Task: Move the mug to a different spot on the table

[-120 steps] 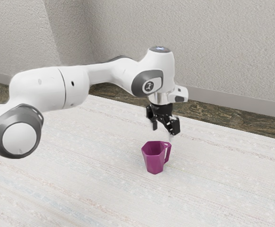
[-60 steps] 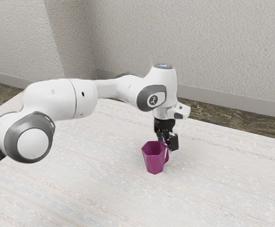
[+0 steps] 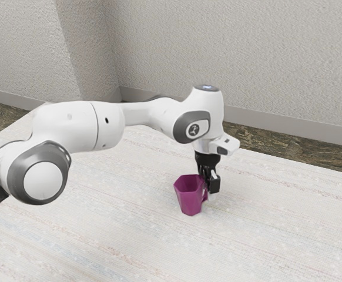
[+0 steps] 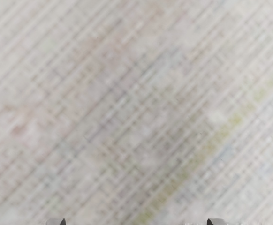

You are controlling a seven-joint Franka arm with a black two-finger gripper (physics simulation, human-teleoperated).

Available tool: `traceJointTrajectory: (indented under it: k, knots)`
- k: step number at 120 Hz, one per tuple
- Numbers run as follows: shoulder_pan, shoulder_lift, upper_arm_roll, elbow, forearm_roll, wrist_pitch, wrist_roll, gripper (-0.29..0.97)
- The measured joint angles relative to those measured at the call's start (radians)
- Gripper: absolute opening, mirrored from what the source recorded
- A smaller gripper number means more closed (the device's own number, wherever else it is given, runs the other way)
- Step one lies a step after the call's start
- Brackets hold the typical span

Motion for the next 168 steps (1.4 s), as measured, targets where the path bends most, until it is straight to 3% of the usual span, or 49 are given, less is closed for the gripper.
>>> traceJointTrajectory:
  k: [35,85,121,168]
  knots:
    - [-0.008,-0.01,0.01,-0.009,0.008,-0.001,0.021,0.18]
    - [-0.028,-0.026,0.02,-0.013,0.081,-0.021,0.018,0.01]
    - [-0.038,-0.049,0.024,-0.004,0.207,-0.082,-0.008,-0.04]
    - [0.016,-0.084,0.044,-0.041,0.19,-0.139,-0.025,-0.05]
